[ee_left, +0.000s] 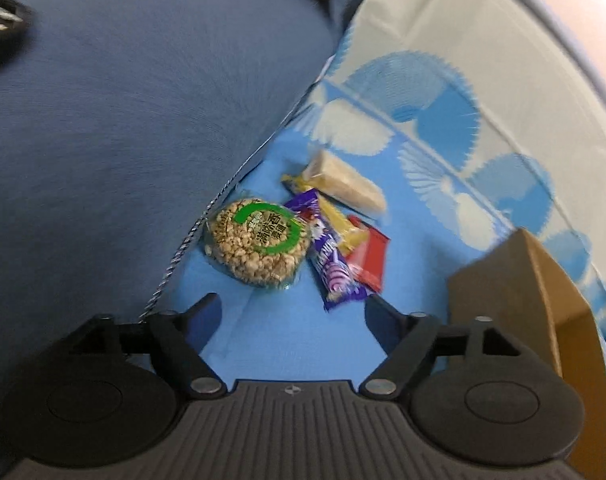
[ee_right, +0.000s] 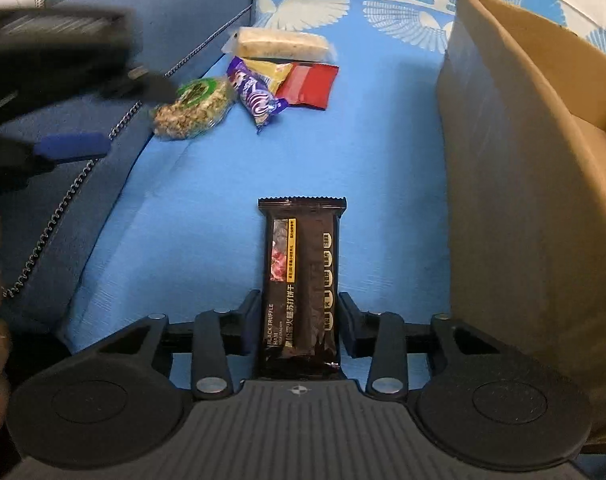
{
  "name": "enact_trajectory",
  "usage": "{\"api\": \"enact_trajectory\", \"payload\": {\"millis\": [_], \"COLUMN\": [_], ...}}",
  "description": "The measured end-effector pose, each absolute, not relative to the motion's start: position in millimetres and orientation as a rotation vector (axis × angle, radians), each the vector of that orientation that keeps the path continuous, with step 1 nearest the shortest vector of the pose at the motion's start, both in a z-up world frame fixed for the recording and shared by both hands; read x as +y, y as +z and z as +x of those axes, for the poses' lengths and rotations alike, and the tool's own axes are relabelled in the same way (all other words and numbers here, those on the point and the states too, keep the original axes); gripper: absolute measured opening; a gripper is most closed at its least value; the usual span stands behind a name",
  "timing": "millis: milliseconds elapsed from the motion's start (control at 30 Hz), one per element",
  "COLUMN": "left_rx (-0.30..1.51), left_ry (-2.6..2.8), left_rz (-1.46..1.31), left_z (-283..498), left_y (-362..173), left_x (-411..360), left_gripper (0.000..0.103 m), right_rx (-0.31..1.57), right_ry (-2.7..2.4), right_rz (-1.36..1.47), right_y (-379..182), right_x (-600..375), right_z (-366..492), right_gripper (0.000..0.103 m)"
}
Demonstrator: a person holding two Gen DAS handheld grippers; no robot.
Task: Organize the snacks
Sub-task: 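Grasp the round nut cake pack with the left gripper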
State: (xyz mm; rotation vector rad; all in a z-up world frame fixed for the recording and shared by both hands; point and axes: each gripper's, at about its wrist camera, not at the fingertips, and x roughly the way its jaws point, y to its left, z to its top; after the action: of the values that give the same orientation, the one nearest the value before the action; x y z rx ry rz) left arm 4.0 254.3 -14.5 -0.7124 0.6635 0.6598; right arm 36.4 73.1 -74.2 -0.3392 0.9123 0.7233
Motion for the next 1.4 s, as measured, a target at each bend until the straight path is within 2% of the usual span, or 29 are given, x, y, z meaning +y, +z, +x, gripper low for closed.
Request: {"api": "enact_trajectory", "payload": {"millis": [67,167,467,533,567,600,800,833,867,900,1033,1133,1233,1267,1300,1333,1400], "left_rx": [0.696,0.703,0.728,0.738,0.749,0.752,0.72,0.719,0.727,0.74,0.805,0.821,0.787,0.779,0.769,0.755,0.742], "left_ry": [0.715,0.761,0.867,0.881,0.892,0.896,0.849,0.833,0.822,0.795,0.644,0.597,0.594,0.6,0.61,0.613,0.625], "left_rz": [-0.74,-0.81,-0.845,-0.846,-0.835,-0.822,-0.814,-0.816,-0.816,-0.829,-0.779,-0.722,-0.687,-0.686,-0.69,-0.705,-0.715], "left_z": [22.9,40.7,74.5,76.8,77.1,76.0,55.5,49.9,45.6,40.1,17.7,3.0,-2.7,-3.2,-0.6,3.7,15.8], "left_y": [-20.2,-30.0,-45.5,-47.3,-47.6,-47.4,-37.4,-35.0,-33.3,-32.7,-32.1,-32.7,-29.9,-28.7,-27.5,-26.5,-25.1], "left_x": [265.4,281.7,309.0,310.5,310.7,310.6,300.3,297.3,294.7,292.8,273.0,261.8,260.4,261.3,263.9,266.6,274.5], "left_gripper": [0.087,0.094,0.094,0.087,0.078,0.075,0.069,0.062,0.034,0.023,0.022,0.028,0.052,0.066,0.073,0.074,0.087], "right_rx": [0.925,0.943,0.958,0.957,0.957,0.956,0.95,0.948,0.945,0.943,0.94,0.938,0.938,0.937,0.937,0.937,0.935], "right_ry": [0.725,0.732,0.747,0.75,0.751,0.752,0.746,0.745,0.745,0.745,0.743,0.741,0.736,0.736,0.738,0.74,0.747], "right_rz": [-0.329,-0.319,-0.309,-0.313,-0.313,-0.313,-0.318,-0.32,-0.324,-0.326,-0.328,-0.326,-0.326,-0.327,-0.329,-0.332,-0.34], "right_y": [-74.2,-75.4,-76.8,-77.1,-77.1,-76.9,-77.4,-77.6,-77.6,-77.6,-77.0,-77.0,-76.5,-76.6,-76.7,-76.8,-76.9], "right_x": [70.9,70.7,72.8,72.9,72.4,71.4,71.1,71.7,72.0,72.0,71.7,71.3,71.4,71.7,72.0,72.3,72.5], "right_z": [37.5,40.5,42.2,41.9,42.2,42.7,42.1,41.0,40.4,39.9,38.2,37.3,36.7,36.4,36.4,36.4,35.9], "right_gripper": [0.041,0.041,0.041,0.041,0.041,0.041,0.041,0.041,0.041,0.041,0.041,0.041,0.041,0.041,0.041,0.041,0.041]}}
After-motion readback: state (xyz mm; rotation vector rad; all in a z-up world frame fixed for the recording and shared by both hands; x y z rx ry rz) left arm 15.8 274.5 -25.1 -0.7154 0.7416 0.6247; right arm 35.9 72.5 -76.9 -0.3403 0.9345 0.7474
